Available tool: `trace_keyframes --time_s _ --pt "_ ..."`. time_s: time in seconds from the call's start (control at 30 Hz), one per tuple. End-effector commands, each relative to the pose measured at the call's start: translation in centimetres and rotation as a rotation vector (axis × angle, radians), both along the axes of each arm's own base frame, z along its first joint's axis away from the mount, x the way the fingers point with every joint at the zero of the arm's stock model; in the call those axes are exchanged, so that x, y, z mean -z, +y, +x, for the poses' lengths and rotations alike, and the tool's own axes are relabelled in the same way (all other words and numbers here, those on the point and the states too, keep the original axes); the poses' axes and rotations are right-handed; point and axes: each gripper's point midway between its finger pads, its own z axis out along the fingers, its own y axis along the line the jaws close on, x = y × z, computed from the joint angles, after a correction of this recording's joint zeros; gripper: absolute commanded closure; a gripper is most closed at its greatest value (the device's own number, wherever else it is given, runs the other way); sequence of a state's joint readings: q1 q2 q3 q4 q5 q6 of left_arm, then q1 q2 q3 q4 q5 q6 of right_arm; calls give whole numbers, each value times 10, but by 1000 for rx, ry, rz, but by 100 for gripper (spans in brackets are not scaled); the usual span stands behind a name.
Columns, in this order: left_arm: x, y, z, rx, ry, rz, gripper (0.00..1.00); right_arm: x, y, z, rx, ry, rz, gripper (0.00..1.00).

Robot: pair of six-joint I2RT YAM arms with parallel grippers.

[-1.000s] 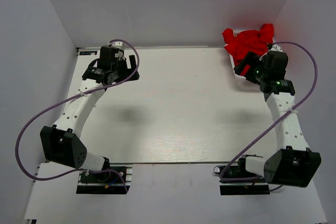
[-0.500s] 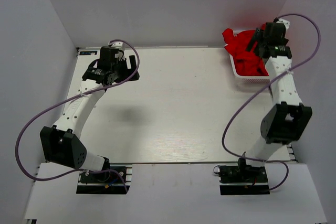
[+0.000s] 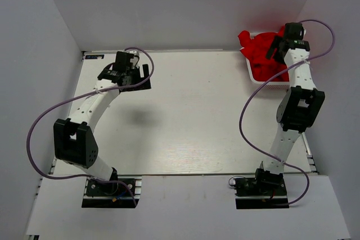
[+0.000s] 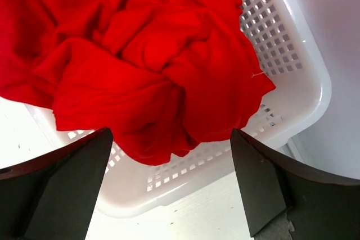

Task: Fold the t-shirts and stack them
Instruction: Grab crumpled tshirt from bin with the right arm

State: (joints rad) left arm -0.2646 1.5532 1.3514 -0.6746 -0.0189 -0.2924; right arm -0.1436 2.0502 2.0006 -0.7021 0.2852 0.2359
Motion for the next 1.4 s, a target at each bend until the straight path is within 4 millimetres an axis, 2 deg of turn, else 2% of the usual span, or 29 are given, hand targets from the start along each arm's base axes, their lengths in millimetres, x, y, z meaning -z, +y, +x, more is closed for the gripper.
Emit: trace_keyframes --time_s 0.0,0.17,0.4,0.57,0.7,0.73,0.8,0.83,0.9,1.03,1.2,1.23,1.27,1.37 --pt "-16 3 7 -8 -34 8 1 -8 -5 1 4 -26 20 9" --pt "-12 4 8 -14 -27 17 1 11 -8 -2 8 1 66 9" --pt "-12 4 8 -14 -27 17 1 32 1 5 -37 23 130 11" --pt "-12 4 8 -14 -27 17 1 41 1 8 -48 27 138 20" --pt "-17 3 11 -14 -45 12 1 40 0 9 -51 18 136 38" --pt "-17 2 11 -8 -43 6 1 39 1 10 -52 9 135 57" --pt "-18 -1 12 1 -50 -5 1 39 1 9 -55 8 137 74" --pt "-19 -1 12 1 -50 -5 1 38 1 9 -52 6 130 100" --pt "-19 -3 11 8 -48 -13 1 36 -1 8 -43 1 121 100" --pt "-24 -5 12 8 -62 -30 1 23 -5 3 -39 -20 97 100" --pt "-24 -7 11 15 -60 -37 1 -4 -5 2 -49 -93 67 100" --pt "-26 -7 13 16 -71 -40 1 -19 -3 0 -55 -131 59 100" --pt "-29 -7 13 16 -80 -42 1 -25 -2 0 -74 -146 59 100" --pt "-31 -9 14 22 -88 -51 1 -66 2 -6 -101 -247 35 100"
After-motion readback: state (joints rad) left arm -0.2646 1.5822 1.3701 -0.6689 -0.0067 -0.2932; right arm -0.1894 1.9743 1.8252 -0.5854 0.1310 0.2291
